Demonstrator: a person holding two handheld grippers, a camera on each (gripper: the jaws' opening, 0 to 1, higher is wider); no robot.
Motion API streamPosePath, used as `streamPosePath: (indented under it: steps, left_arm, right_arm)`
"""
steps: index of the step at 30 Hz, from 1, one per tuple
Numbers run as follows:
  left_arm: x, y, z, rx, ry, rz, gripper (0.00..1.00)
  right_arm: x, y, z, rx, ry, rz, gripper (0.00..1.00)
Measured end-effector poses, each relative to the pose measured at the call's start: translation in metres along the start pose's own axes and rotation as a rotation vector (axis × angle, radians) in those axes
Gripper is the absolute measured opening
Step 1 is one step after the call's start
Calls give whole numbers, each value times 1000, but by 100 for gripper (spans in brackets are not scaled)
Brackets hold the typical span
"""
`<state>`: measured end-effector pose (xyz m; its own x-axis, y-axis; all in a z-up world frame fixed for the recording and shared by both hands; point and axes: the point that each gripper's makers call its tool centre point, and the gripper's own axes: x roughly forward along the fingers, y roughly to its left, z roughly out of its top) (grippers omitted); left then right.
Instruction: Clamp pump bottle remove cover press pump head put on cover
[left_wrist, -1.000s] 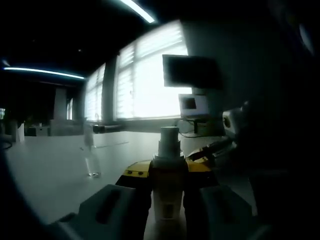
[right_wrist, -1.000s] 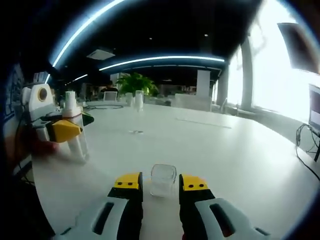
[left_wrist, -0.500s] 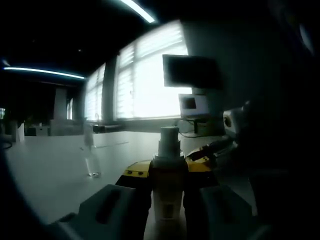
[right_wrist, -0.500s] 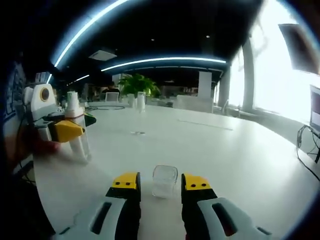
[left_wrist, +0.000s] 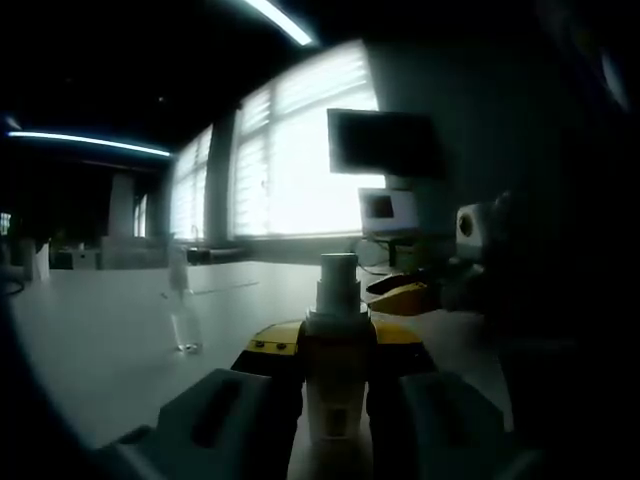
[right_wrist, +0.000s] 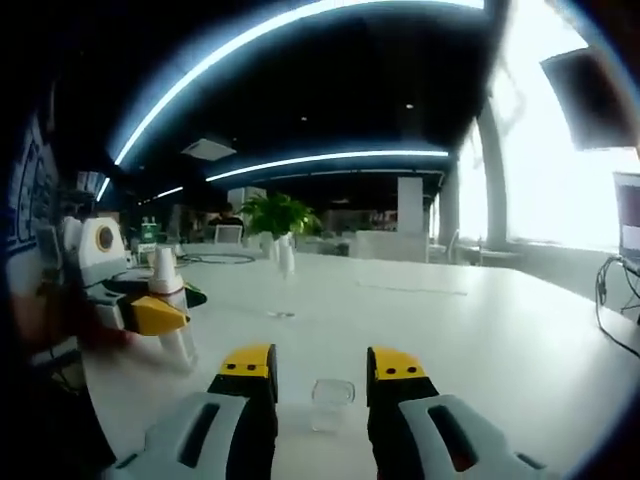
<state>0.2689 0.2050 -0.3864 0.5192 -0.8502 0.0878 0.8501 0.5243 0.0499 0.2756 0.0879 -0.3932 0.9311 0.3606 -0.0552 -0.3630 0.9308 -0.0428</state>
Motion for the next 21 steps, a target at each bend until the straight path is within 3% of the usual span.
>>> streamPosePath:
  steps: [4,6,16,21]
  left_arm:
    - [0,1,0,-5,1,2,14]
    - [0,1,0,-7,2,3,14]
    - [0,4,-1,-28,5,9,14]
    - [0,5,-1,-34,6,16,14]
  right_arm:
    - [-2,3,10,8,-24,19,30]
    - [-4,8,21,73,-47,48,30]
    - [-19,22,68,69,-147,94,29]
    - [-22,30,78,59,-168,122,29]
